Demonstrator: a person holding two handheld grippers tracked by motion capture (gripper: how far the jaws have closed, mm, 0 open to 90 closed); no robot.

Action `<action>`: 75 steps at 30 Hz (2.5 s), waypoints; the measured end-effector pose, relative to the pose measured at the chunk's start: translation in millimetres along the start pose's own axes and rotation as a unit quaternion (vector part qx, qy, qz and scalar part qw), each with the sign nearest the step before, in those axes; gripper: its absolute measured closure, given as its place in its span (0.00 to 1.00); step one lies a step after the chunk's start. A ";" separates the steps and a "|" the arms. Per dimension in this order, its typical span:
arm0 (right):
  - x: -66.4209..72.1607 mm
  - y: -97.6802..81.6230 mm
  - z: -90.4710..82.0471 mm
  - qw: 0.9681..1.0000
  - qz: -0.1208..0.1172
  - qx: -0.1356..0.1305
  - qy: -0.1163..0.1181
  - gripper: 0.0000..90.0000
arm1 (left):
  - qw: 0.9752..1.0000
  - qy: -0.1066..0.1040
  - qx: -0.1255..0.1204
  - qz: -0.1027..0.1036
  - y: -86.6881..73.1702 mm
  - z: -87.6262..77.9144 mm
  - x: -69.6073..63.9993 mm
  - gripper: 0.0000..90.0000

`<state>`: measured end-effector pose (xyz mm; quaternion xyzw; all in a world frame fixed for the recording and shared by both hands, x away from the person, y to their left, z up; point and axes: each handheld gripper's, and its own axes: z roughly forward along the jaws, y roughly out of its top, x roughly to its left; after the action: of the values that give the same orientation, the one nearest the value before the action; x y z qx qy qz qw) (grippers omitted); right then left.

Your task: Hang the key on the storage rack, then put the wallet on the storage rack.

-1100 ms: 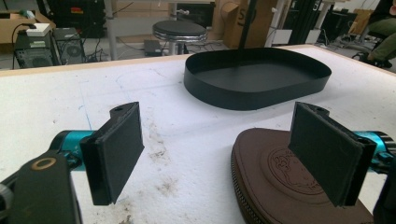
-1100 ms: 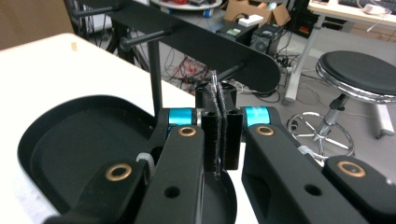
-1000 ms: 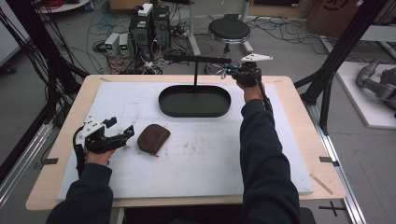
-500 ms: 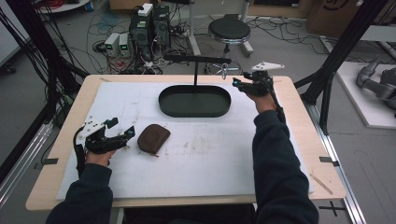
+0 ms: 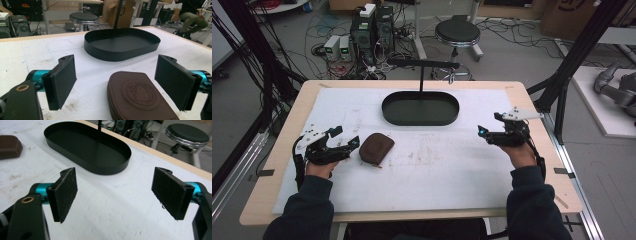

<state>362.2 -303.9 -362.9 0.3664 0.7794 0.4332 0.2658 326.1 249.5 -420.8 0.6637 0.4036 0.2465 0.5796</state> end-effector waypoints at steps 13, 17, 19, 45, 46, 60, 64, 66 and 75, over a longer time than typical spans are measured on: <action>7.8 -28.0 5.5 1.000 0.009 0.016 -0.010 0.23 | 1.000 0.003 0.006 0.007 -0.6 1.9 -1.8 0.19; 7.1 -30.8 7.0 1.000 0.014 0.020 -0.010 0.23 | 1.000 0.002 0.005 0.005 -0.8 2.2 -1.2 0.19; 7.1 -31.5 7.3 1.000 0.016 0.020 -0.011 0.23 | 1.000 0.002 0.006 0.006 -0.7 1.9 -1.0 0.19; 8.8 -38.3 5.9 1.000 0.012 0.025 0.000 0.23 | 0.997 0.001 0.076 -0.020 -9.6 24.0 -13.5 0.19; 8.9 -38.3 6.5 1.000 0.010 0.026 0.000 0.23 | 0.997 0.001 0.079 -0.022 -10.0 24.7 -13.0 0.19; 11.2 -37.1 9.1 1.000 0.011 0.026 0.004 0.23 | 0.987 -0.009 0.157 -0.040 -19.5 38.9 -12.0 0.19; 11.3 -37.0 8.6 1.000 0.009 0.023 0.006 0.23 | 0.985 -0.013 0.170 -0.037 -19.6 43.4 -15.7 0.19; 11.4 -36.8 7.7 1.000 0.009 0.022 0.006 0.23 | 0.986 -0.013 0.163 -0.022 -16.7 43.2 -21.0 0.19; 11.2 -37.0 7.1 1.000 0.008 0.022 0.004 0.23 | 0.987 -0.047 0.146 0.042 -10.9 49.4 -48.6 0.22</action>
<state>348.1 -304.7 -399.7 0.3766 0.7867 0.4195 0.2515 335.7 181.5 -434.8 0.7685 0.3793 0.1774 0.4838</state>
